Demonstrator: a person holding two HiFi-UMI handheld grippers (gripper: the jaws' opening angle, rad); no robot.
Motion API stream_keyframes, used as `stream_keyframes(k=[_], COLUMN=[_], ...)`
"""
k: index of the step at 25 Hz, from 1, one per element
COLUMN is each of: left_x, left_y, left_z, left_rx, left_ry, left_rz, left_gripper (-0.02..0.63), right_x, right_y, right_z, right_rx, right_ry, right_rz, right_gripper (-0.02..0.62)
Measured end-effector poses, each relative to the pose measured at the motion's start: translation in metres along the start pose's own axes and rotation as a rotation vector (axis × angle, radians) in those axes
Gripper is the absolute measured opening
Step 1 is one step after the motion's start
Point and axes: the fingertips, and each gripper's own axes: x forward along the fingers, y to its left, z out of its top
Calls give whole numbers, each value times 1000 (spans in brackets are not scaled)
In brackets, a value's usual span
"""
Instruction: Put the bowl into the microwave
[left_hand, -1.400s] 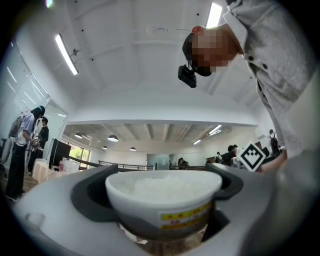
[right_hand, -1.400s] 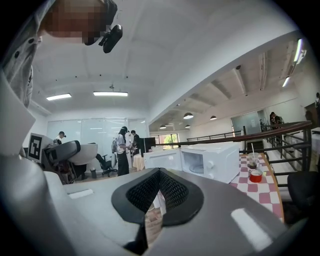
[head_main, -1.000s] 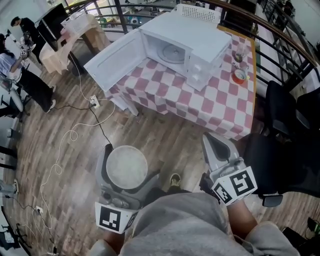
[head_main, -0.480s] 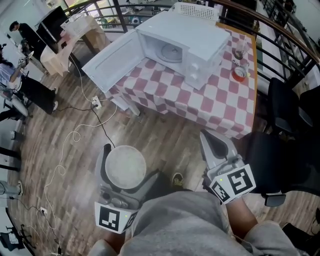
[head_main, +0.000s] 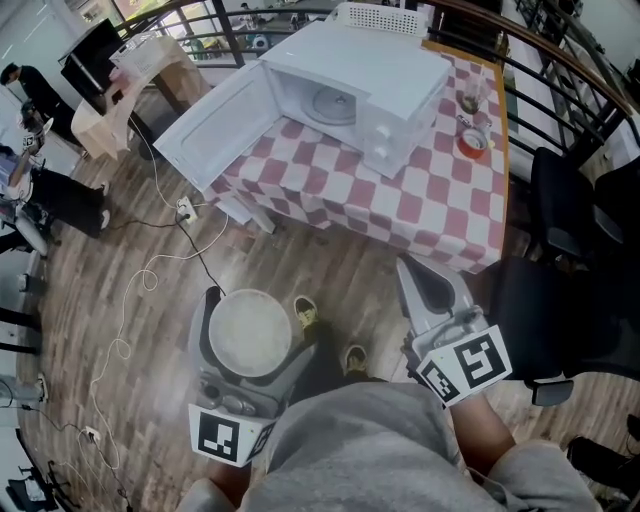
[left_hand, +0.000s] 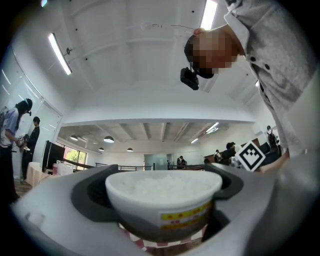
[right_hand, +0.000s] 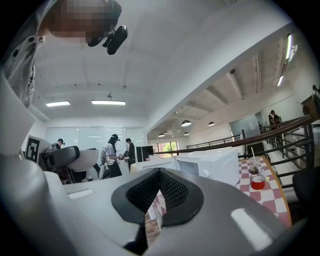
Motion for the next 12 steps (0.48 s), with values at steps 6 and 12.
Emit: stream_keyframes(k=[6,12], left_x=[16,41], left_y=[20,52], left_z=[-8,-25], left_rx=[-23,-53], left_ry=[-2,16], left_rz=[-18,-33], left_gripper=[543,541], right_x=[20,55], right_y=[-3,-13], right_z=[1,-1], right_rx=[-21,-33], right_ry=[18,43], right_rz=[-22,-43], right_gripper=[-2,-2])
